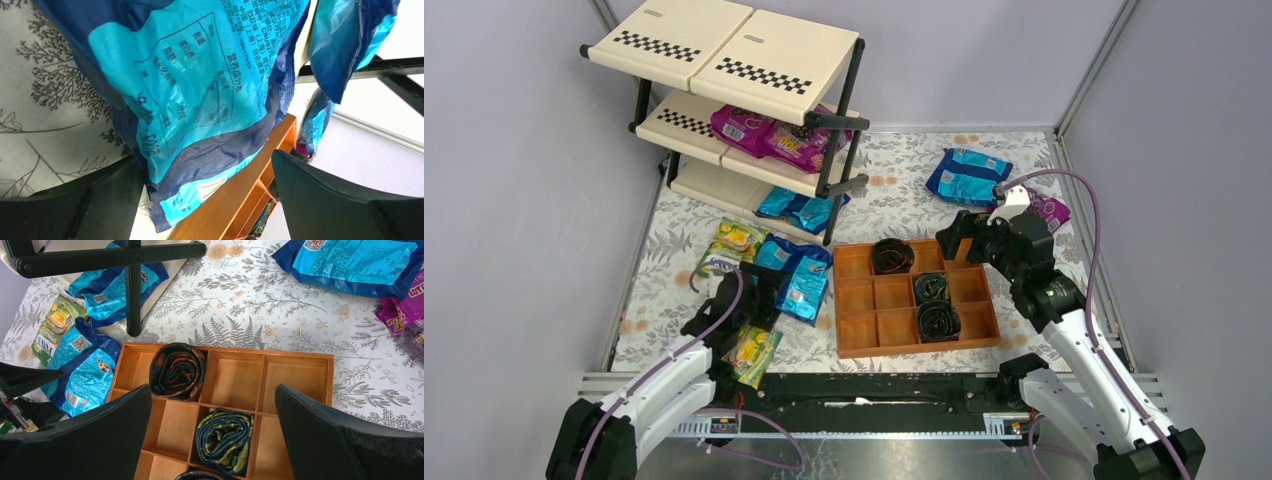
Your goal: Place and organize the candy bags onto the shelf
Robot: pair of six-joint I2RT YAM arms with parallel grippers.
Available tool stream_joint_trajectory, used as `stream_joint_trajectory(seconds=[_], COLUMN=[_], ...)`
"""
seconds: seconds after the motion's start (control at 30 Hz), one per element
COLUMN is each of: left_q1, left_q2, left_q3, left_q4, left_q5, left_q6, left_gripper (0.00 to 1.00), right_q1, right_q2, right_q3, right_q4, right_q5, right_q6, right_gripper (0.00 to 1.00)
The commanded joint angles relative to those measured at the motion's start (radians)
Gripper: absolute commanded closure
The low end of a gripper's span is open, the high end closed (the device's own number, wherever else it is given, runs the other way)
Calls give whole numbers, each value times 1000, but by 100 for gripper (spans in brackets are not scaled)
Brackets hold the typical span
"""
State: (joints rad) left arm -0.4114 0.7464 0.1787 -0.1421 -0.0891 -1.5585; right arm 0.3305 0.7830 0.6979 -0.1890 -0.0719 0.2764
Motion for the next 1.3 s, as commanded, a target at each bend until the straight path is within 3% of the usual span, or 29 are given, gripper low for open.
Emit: stream_joint_trajectory(seconds=[0.0,0.2,0.5,0.77,0.97,1.17,1.27], left_q1=[3,4,3,3,3,6,23], left_q2=[13,54,-114,-148,-177,-140,-105], left_q3=[-54,-108,-94,-3,140,391,497], left_q4=[150,293,184,69,-100,-378,-413], left_q5=[-88,-68,-123,-115,-177,-325,-354], left_q6=[-49,-73,-12,61,124,143,195], left_gripper=[2,22,62,100,100,100,100], right_q1=[-4,-5,-4,-4,-4,-4,-4], right_q2=[-2,-1,-4,0,-7,-5,-1], right_q3=[3,4,-1,-3,-3,-8,-8], right_q4=[36,35,36,37,32,35,34], right_q5=[-2,-1,0,-5,0,0,-3], right_q6=[-14,-14,-11,-9,-8,-5,-4], right_gripper=[0,0,0,0,0,0,0])
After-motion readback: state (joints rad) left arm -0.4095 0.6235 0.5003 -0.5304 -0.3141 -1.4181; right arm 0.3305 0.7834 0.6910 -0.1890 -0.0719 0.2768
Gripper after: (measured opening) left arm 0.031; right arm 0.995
